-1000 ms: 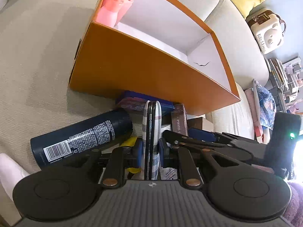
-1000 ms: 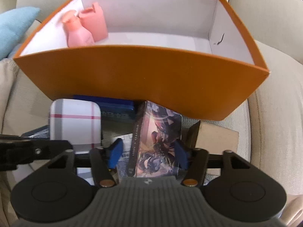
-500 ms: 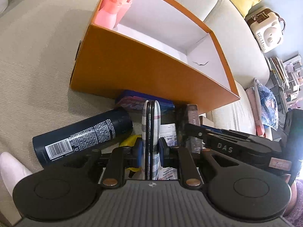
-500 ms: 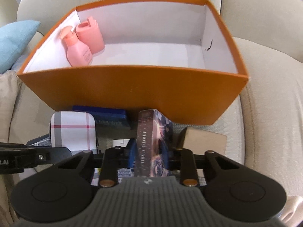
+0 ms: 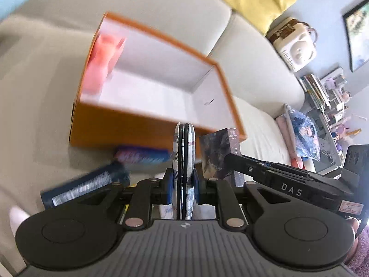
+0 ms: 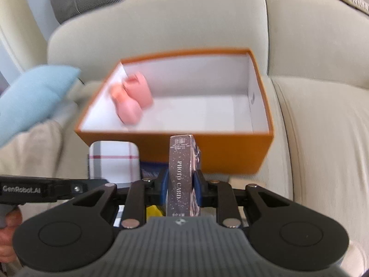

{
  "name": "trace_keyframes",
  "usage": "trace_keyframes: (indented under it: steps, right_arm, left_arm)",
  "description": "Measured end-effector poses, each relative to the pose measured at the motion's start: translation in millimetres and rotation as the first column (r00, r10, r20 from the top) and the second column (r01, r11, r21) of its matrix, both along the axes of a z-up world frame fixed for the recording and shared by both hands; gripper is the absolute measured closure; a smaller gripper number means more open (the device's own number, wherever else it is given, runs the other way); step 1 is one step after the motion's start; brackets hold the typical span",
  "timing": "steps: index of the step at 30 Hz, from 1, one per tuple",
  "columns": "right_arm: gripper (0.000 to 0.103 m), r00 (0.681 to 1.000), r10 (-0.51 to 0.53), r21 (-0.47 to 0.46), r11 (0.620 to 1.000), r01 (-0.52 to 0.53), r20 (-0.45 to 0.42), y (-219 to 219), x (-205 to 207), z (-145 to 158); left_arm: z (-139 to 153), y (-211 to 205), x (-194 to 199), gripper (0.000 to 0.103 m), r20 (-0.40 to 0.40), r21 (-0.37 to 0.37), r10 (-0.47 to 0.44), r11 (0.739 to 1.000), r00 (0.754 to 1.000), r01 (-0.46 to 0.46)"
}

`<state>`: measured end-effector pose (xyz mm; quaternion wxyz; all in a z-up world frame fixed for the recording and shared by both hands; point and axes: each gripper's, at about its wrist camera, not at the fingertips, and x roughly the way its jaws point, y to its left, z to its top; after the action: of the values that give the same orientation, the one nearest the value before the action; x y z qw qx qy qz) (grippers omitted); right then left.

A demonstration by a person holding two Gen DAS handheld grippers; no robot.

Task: Organize rigid objects
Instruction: 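Carry the phone case and photo-card box up over the orange box with both tools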

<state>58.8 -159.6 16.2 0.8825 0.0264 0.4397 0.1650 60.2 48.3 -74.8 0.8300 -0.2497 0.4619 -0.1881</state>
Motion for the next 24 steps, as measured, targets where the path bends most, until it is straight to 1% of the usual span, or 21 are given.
trace_keyframes:
  steps: [4, 7, 9, 12, 14, 16, 20, 24]
  right_arm:
    - [0.080, 0.998, 0.028, 0.043, 0.999, -0.030, 0.063, 3.7, 6.2, 28.7]
    - [0.080, 0.995, 0.040, 0.073, 0.996, -0.048, 0.096, 5.9, 22.4, 43.7]
    - [0.080, 0.992, 0.037, 0.083, 0.995, -0.047, 0.116, 7.3, 36.9, 52.2]
    - [0.080, 0.992, 0.023, 0.109, 0.993, -0.037, 0.126, 8.2, 62.5, 57.6]
    - [0.080, 0.995, 0.005, 0.135, 0.991, -0.019, 0.101, 10.3, 84.9, 50.4]
    - [0.080, 0.998, -0.018, 0.150, 0.989, 0.009, 0.059, 10.2, 105.7, 38.9]
    - [0.080, 0.999, -0.036, 0.126, 0.991, 0.036, -0.002, 16.5, 142.4, 7.4]
    - [0.080, 0.998, -0.036, 0.123, 0.991, 0.042, -0.055, 18.5, 169.5, -21.5]
  left_arm:
    - [33.4, -1.5, 21.1, 0.084, 0.055, 0.051, -0.020, 0.999, 0.998, 0.018]
    - [49.1, -1.5, 44.8, 0.084, 0.065, 0.080, -0.026, 0.997, 0.998, 0.021]
    - [52.2, -0.2, 66.5, 0.084, 0.051, 0.098, -0.023, 0.995, 0.998, 0.018]
    - [44.8, 1.3, 100.2, 0.084, 0.006, 0.112, -0.012, 0.994, 1.000, 0.012]
    - [33.7, 3.5, 118.2, 0.084, -0.030, 0.121, -0.014, 0.992, 0.999, 0.018]
    - [17.6, -0.3, 137.7, 0.084, -0.071, 0.147, -0.019, 0.989, 0.997, 0.030]
    - [-13.3, -7.3, 169.6, 0.084, -0.136, 0.206, -0.023, 0.977, 0.990, 0.051]
    - [-33.9, -11.5, 191.8, 0.084, -0.178, 0.226, -0.038, 0.971, 0.983, 0.078]
